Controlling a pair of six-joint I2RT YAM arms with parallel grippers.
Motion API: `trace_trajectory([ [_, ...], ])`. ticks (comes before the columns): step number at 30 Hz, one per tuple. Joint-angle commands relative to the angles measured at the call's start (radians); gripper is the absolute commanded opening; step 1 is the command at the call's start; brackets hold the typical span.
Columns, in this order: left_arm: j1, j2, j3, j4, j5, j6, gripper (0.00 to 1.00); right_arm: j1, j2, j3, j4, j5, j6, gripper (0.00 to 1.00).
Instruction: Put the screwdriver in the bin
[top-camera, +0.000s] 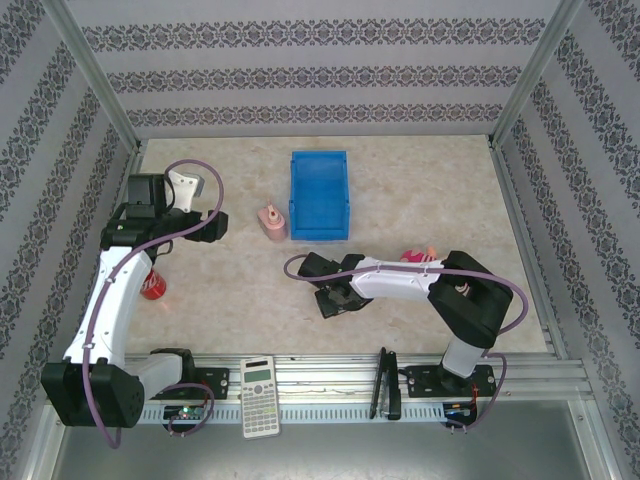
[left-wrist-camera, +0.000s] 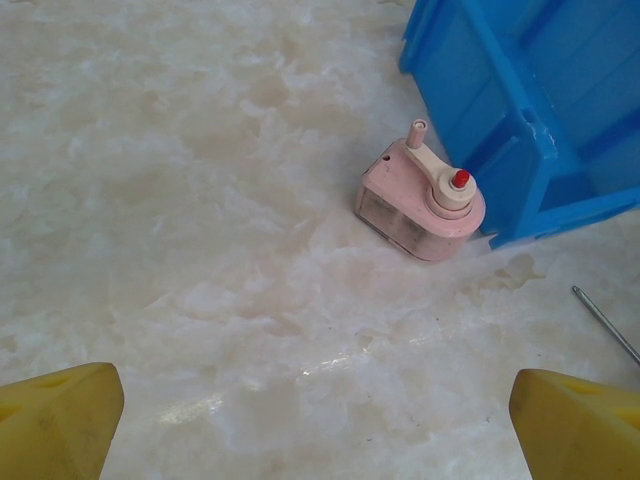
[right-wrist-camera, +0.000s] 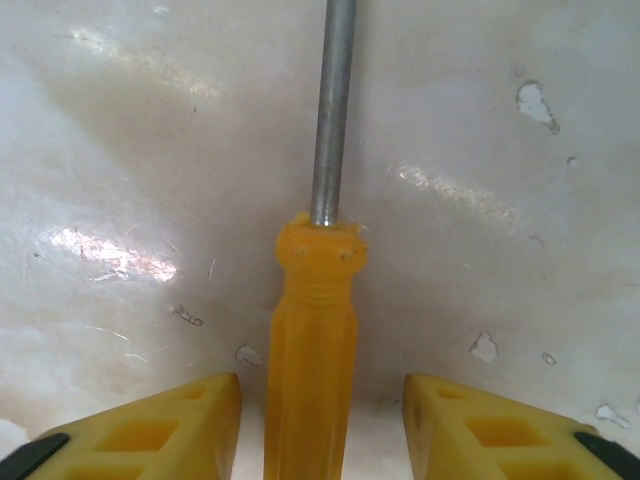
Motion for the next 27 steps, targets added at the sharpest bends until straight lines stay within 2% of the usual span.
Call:
trace_trajectory([
  [1, -0.010, -0.008, 0.013, -0.004, 0.031, 0.008, 0.99, 0.005, 0.022, -0.002, -0.008, 0.019, 0.002, 0.39],
  [6, -0.011, 0.002, 0.021, -0.009, 0.039, 0.003, 0.99, 0.004, 0.022, -0.018, 0.014, 0.003, 0.006, 0.33],
  [11, -0.011, -0.006, 0.018, -0.013, 0.040, 0.006, 0.99, 0.001, 0.018, -0.028, 0.031, -0.019, -0.002, 0.20],
  [14, -0.011, -0.009, 0.018, -0.013, 0.038, 0.012, 0.99, 0.002, 0.005, -0.026, 0.032, -0.017, -0.009, 0.17],
  [27, -0.013, -0.019, 0.018, -0.012, 0.029, 0.024, 0.99, 0.001, -0.137, 0.006, -0.049, -0.046, -0.072, 0.16],
])
